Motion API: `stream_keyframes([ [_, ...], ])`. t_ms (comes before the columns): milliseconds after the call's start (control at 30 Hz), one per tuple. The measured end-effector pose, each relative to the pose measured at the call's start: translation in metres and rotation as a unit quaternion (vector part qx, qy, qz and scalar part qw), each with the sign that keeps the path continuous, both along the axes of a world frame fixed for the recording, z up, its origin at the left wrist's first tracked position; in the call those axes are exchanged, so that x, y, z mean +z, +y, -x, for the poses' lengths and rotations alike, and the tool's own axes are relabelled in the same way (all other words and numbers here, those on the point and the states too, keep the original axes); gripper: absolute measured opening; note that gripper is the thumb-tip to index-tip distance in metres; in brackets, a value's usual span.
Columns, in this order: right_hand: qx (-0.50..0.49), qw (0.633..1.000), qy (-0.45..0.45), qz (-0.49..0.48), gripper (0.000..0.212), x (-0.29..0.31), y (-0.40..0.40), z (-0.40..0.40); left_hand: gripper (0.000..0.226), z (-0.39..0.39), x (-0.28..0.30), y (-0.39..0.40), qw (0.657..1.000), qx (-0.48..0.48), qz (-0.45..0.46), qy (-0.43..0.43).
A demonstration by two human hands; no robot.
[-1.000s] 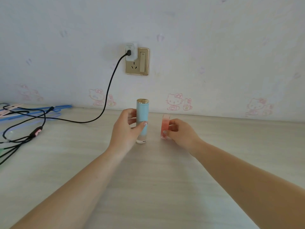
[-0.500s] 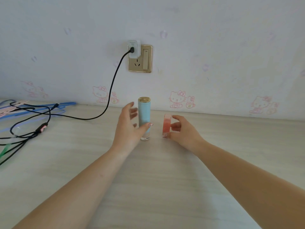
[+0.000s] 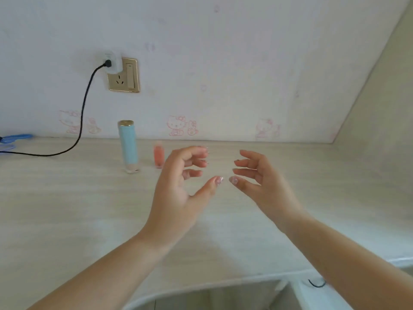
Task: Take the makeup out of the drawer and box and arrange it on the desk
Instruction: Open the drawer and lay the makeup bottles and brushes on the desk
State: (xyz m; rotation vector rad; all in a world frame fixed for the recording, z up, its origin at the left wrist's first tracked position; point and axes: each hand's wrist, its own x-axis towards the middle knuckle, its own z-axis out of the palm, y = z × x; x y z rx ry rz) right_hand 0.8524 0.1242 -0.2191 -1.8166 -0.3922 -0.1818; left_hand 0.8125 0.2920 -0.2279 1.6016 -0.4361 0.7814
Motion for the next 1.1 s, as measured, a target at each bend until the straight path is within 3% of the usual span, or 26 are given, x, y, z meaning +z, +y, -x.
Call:
stream_keyframes([
  [200, -0.08, 0.995, -0.02, 0.051, 0.05, 0.009, -0.112, 0.064, 0.036, 0.033, -0.007, -0.094, 0.991, -0.127, -0.038, 0.015],
  [467, -0.185, 0.974, 0.04, 0.123, 0.048, -0.024, -0.265, 0.147, 0.03, 0.081, -0.034, -0.221, 0.939, -0.296, -0.162, 0.067],
  [667, -0.189, 0.954, 0.116, 0.203, 0.042, -0.075, -0.326, 0.164, 0.026, 0.075, -0.083, -0.281, 0.88, -0.32, -0.287, 0.202],
  [833, -0.134, 0.898, 0.157, 0.388, 0.04, -0.108, -0.346, 0.149, 0.025, 0.045, -0.125, -0.312, 0.821, -0.256, -0.421, 0.289],
  [933, -0.069, 0.866, 0.142, 0.475, 0.04, -0.118, -0.343, 0.137, 0.028, 0.032, -0.141, -0.321, 0.805, -0.226, -0.443, 0.324],
  [1100, 0.008, 0.776, 0.142, 0.615, 0.038, -0.142, -0.332, 0.121, 0.035, 0.022, -0.168, -0.324, 0.771, -0.211, -0.472, 0.371],
])
